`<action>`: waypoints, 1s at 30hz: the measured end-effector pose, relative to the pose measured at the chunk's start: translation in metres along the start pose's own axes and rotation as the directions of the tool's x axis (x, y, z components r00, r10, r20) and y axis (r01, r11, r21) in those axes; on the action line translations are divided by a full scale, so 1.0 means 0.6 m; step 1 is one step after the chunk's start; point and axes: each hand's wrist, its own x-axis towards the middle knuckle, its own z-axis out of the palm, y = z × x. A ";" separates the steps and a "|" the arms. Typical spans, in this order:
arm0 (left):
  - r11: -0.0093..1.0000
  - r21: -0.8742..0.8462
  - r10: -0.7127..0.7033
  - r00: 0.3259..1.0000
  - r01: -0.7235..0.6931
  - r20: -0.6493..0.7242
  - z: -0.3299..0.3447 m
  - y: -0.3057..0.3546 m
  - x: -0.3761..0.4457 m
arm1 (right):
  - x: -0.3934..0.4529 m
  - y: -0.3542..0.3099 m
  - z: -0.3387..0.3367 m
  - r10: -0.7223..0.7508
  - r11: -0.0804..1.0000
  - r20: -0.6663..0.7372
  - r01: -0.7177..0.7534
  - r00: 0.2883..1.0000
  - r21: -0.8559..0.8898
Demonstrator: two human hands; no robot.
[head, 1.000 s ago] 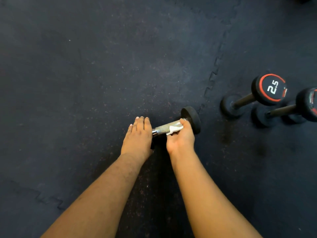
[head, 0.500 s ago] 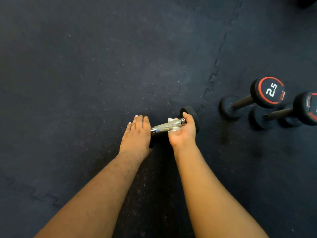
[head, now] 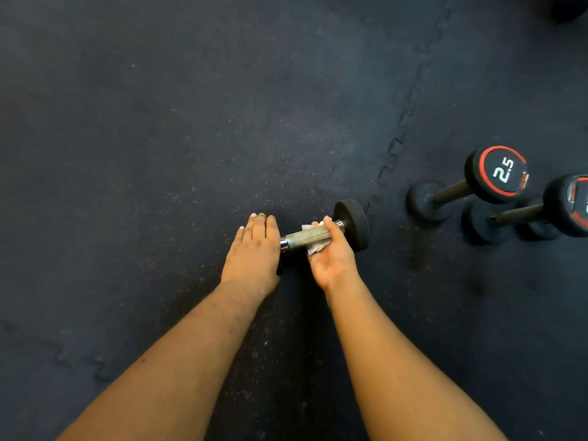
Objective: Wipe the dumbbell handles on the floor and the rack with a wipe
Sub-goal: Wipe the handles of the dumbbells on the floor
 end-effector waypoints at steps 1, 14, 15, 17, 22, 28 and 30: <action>1.000 -0.004 0.001 1.000 -0.001 -0.001 0.001 -0.001 0.001 | -0.005 0.006 -0.006 0.017 1.000 0.036 -0.017 0.999 -0.019; 0.999 -0.046 0.010 1.000 -0.010 -0.007 0.006 -0.005 0.003 | -0.050 0.095 -0.026 -0.117 0.878 0.023 0.114 0.993 -0.465; 0.998 -0.058 0.012 1.000 -0.013 -0.010 0.009 -0.006 0.003 | -0.061 0.099 -0.034 -0.179 0.806 0.017 0.156 0.984 -0.570; 0.997 -0.073 0.013 1.000 -0.015 -0.028 0.009 -0.008 0.004 | -0.085 0.102 -0.041 -0.404 0.564 0.076 0.313 0.912 -0.764; 0.997 -0.070 0.033 0.999 -0.031 0.026 -0.003 -0.010 0.004 | -0.060 0.044 -0.016 -0.568 -0.263 0.616 0.589 0.546 -0.764; 0.997 -0.072 0.038 0.999 -0.036 0.022 -0.002 -0.011 0.005 | -0.014 0.024 -0.055 0.084 -0.865 0.862 0.466 0.499 -0.186; 0.997 -0.072 0.034 0.999 -0.034 0.008 -0.003 -0.011 0.005 | -0.009 -0.008 -0.087 -0.058 -0.883 0.863 0.379 0.501 -0.279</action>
